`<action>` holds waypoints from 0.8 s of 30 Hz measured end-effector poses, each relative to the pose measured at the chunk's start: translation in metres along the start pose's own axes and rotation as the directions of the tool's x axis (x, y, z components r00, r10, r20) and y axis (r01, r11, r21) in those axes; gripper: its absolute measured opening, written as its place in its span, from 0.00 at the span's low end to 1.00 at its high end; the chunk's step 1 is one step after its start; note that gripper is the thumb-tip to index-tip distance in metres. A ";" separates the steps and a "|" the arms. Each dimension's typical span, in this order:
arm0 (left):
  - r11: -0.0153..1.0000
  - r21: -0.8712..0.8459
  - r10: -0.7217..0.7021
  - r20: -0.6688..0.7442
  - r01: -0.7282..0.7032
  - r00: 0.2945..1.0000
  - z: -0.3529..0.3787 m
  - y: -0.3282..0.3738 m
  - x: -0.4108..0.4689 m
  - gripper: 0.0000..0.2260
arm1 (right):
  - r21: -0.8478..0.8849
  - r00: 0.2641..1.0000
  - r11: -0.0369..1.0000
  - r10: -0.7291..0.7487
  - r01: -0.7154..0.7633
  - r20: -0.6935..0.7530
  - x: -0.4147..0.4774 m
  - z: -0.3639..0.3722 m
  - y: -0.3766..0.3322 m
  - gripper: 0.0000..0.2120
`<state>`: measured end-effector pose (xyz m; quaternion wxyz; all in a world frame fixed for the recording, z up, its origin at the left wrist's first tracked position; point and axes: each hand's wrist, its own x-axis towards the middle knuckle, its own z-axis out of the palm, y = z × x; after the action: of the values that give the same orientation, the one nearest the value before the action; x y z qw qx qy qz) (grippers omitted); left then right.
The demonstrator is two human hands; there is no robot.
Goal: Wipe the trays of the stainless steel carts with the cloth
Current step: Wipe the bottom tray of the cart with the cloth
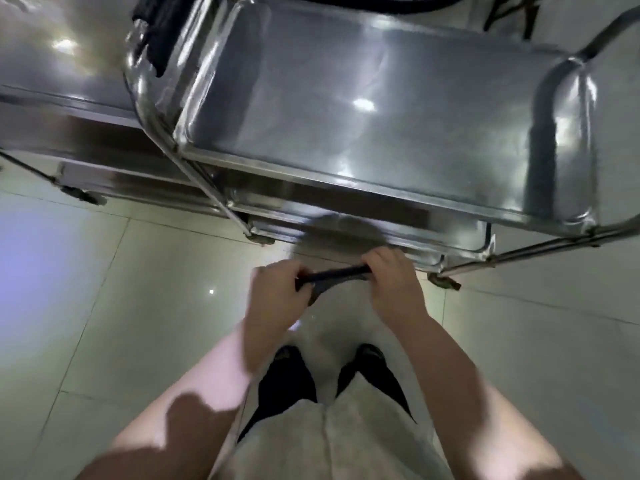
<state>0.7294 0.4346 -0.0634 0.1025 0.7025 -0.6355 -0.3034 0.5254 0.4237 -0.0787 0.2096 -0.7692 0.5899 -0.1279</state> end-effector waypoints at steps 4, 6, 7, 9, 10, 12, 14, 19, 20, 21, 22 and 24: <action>0.999 -0.040 -0.014 0.151 0.020 0.989 0.045 -0.016 0.030 0.05 | 0.003 0.976 0.976 0.218 -0.218 0.022 0.004 0.037 0.032 0.10; 0.991 -0.107 -0.057 0.230 0.084 0.972 0.081 -0.019 0.052 0.04 | -0.032 0.955 0.955 0.294 -0.293 0.041 0.015 0.058 0.062 0.10; 0.982 -0.152 -0.066 0.273 0.111 0.960 0.101 -0.016 0.066 0.06 | -0.055 0.945 0.944 0.326 -0.325 0.019 0.026 0.067 0.081 0.11; 0.962 -0.254 -0.012 0.327 0.100 0.945 0.141 -0.006 0.099 0.08 | -0.113 0.918 0.912 0.387 -0.395 -0.084 0.053 0.082 0.122 0.17; 0.952 -0.297 0.030 0.327 0.073 0.945 0.162 0.000 0.120 0.06 | -0.155 0.904 0.892 0.410 -0.426 -0.124 0.071 0.088 0.145 0.20; 0.961 -0.277 0.089 0.277 -0.009 0.957 0.199 0.007 0.172 0.06 | -0.219 0.899 0.873 0.415 -0.437 -0.141 0.118 0.103 0.188 0.19; 0.985 -0.166 0.089 0.207 -0.055 0.974 0.227 0.000 0.227 0.10 | -0.280 0.912 0.869 0.401 -0.407 -0.083 0.172 0.127 0.217 0.14; 0.930 0.341 0.199 -0.153 -0.138 0.968 0.270 -0.089 0.329 0.30 | -0.346 0.897 0.834 0.440 -0.429 -0.052 0.253 0.232 0.246 0.30; 0.922 0.346 0.251 -0.198 -0.172 0.948 0.274 -0.104 0.345 0.32 | -0.335 0.889 0.830 0.453 -0.446 -0.061 0.256 0.250 0.252 0.32; 0.916 0.343 0.291 -0.203 -0.210 0.935 0.277 -0.113 0.361 0.33 | -0.326 0.885 0.827 0.458 -0.458 -0.084 0.259 0.264 0.259 0.33; 0.900 0.363 0.324 -0.183 -0.242 0.928 0.279 -0.118 0.377 0.32 | -0.321 0.880 0.821 0.460 -0.472 -0.116 0.262 0.275 0.266 0.32; 0.858 0.431 0.363 -0.123 -0.279 0.924 0.287 -0.118 0.401 0.27 | -0.333 0.869 0.803 0.466 -0.494 -0.167 0.263 0.288 0.274 0.32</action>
<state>0.6707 0.1415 -0.4728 0.0673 0.6188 -0.7794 -0.0714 0.4909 0.1611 -0.4743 0.0655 -0.6147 0.7860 0.0119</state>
